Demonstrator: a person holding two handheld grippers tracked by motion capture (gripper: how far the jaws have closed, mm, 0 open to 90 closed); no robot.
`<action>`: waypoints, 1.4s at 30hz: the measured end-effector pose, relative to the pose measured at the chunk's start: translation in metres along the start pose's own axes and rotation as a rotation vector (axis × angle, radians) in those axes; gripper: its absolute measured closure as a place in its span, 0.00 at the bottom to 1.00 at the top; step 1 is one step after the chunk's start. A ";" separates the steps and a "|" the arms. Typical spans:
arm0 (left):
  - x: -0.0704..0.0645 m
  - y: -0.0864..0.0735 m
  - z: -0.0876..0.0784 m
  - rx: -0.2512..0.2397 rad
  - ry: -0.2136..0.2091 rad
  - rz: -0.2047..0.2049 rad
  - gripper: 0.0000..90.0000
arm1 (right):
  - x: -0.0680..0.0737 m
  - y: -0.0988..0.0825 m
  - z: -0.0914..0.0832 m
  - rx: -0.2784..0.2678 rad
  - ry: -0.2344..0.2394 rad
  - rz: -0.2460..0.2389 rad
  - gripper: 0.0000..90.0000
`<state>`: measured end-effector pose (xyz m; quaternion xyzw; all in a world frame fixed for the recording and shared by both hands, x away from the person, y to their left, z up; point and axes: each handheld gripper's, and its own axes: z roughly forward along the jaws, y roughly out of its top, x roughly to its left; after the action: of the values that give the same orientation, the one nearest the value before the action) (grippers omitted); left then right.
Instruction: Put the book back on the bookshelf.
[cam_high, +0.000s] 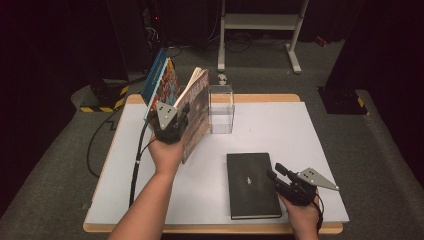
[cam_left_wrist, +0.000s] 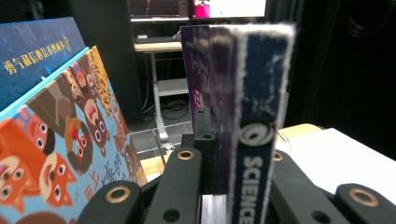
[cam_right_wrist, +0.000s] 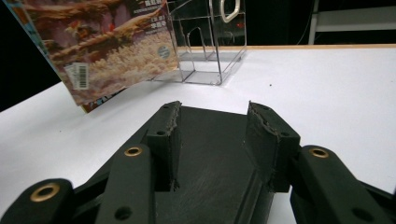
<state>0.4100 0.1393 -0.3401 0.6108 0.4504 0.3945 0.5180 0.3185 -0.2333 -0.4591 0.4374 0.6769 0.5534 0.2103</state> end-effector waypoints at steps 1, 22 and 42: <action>0.000 0.000 0.003 0.001 0.001 -0.001 0.93 | 0.000 0.000 0.000 -0.002 0.002 0.003 0.61; 0.009 -0.006 0.081 -0.006 0.134 -0.001 0.93 | -0.001 0.000 -0.001 -0.011 0.019 0.022 0.62; 0.009 -0.022 0.090 -0.032 0.205 0.028 0.90 | 0.002 -0.002 0.003 0.001 0.034 0.019 0.61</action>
<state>0.4944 0.1242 -0.3753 0.5650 0.4864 0.4692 0.4732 0.3195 -0.2302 -0.4612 0.4345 0.6766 0.5623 0.1931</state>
